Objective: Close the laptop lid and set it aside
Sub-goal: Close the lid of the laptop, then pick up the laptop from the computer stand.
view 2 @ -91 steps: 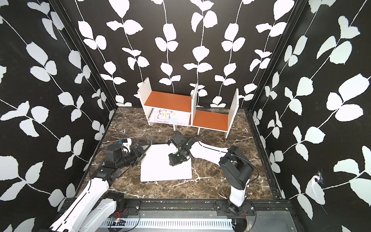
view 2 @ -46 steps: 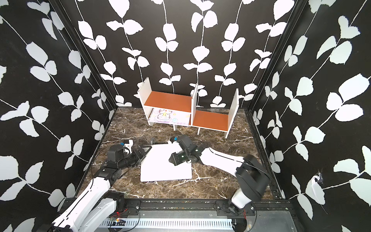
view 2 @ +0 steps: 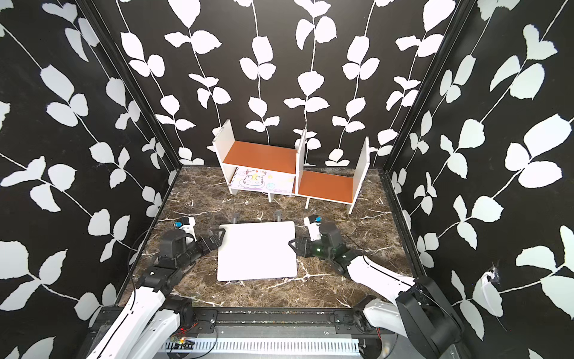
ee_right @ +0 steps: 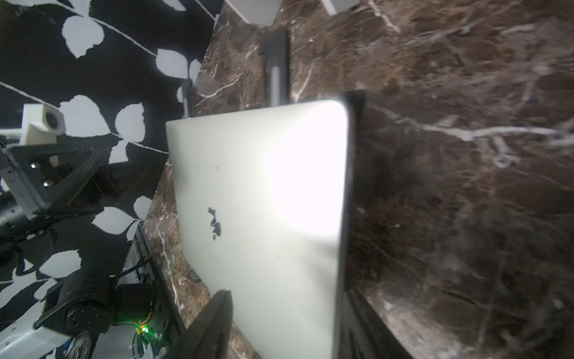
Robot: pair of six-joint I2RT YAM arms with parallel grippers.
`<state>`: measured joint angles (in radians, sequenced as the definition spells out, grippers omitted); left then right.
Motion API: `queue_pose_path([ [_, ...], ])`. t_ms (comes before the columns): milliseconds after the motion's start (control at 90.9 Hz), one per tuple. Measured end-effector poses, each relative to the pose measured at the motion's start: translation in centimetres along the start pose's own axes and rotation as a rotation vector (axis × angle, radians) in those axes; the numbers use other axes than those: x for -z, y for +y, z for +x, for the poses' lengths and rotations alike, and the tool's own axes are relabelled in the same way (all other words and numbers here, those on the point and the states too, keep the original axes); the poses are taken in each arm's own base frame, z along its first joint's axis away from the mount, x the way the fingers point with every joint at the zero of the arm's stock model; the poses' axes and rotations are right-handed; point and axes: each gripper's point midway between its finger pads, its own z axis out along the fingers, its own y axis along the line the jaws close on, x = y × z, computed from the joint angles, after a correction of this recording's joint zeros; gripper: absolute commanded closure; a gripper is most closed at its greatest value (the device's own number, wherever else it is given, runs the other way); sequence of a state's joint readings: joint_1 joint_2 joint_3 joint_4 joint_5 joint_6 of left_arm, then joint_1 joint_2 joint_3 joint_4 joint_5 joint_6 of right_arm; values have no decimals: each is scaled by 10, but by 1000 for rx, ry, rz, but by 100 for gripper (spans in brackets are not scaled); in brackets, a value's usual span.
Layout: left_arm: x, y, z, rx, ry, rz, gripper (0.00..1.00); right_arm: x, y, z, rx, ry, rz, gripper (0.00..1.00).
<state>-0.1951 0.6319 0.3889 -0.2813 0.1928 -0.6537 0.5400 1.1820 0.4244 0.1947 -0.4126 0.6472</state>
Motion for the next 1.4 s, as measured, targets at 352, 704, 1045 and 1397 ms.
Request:
queue_pose_path([
  [352, -23, 16, 27, 2, 125, -39, 2, -33, -13, 11, -139, 108, -138, 47],
  [704, -31, 14, 31, 6, 151, -18, 2, -58, 10, 2, -160, 158, -279, 49],
  [1045, -41, 13, 39, 25, 199, 9, 3, -59, 25, 2, -208, 174, -340, 53],
  [1397, -46, 7, 43, 64, 230, 51, 2, -40, 59, -23, -220, 141, -416, 53],
])
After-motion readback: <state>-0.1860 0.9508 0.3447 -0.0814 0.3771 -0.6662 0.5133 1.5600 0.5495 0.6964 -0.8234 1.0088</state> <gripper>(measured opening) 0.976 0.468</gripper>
